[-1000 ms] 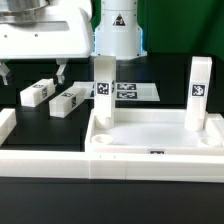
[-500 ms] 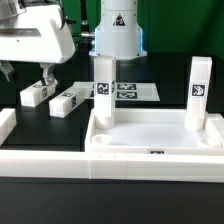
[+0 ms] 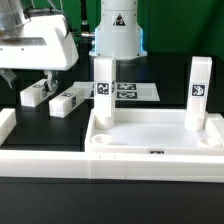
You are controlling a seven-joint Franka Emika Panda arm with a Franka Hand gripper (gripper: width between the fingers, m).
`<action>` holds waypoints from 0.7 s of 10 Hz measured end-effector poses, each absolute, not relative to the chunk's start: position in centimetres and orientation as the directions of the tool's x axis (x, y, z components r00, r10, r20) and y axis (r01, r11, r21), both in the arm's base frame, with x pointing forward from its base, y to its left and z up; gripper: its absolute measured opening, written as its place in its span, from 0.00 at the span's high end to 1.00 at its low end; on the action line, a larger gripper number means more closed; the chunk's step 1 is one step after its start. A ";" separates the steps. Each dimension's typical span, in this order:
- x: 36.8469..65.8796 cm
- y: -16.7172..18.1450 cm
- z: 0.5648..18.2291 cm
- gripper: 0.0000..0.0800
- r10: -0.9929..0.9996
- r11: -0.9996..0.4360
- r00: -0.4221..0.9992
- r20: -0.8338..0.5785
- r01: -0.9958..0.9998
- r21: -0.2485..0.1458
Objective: Assemble desk
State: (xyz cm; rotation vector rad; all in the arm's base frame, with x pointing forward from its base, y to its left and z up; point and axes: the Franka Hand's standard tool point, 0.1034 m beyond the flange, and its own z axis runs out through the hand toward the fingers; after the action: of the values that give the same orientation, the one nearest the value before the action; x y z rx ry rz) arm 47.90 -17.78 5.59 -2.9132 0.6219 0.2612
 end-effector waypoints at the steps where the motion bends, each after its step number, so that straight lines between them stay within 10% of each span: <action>1: 47.9 -17.7 5.6 0.19 -0.386 -0.902 0.897 -0.217 -0.416 -0.115; 7: 47.9 -16.1 5.1 0.19 -0.283 -0.903 0.853 -0.437 -0.392 -0.179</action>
Offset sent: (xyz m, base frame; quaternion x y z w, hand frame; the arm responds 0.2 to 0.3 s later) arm 0.0000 0.0000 0.0000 0.0000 -0.1296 0.0000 0.9916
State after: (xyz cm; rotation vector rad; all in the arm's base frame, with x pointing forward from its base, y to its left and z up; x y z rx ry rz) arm 47.94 -16.10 5.10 -2.7676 0.5136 0.5947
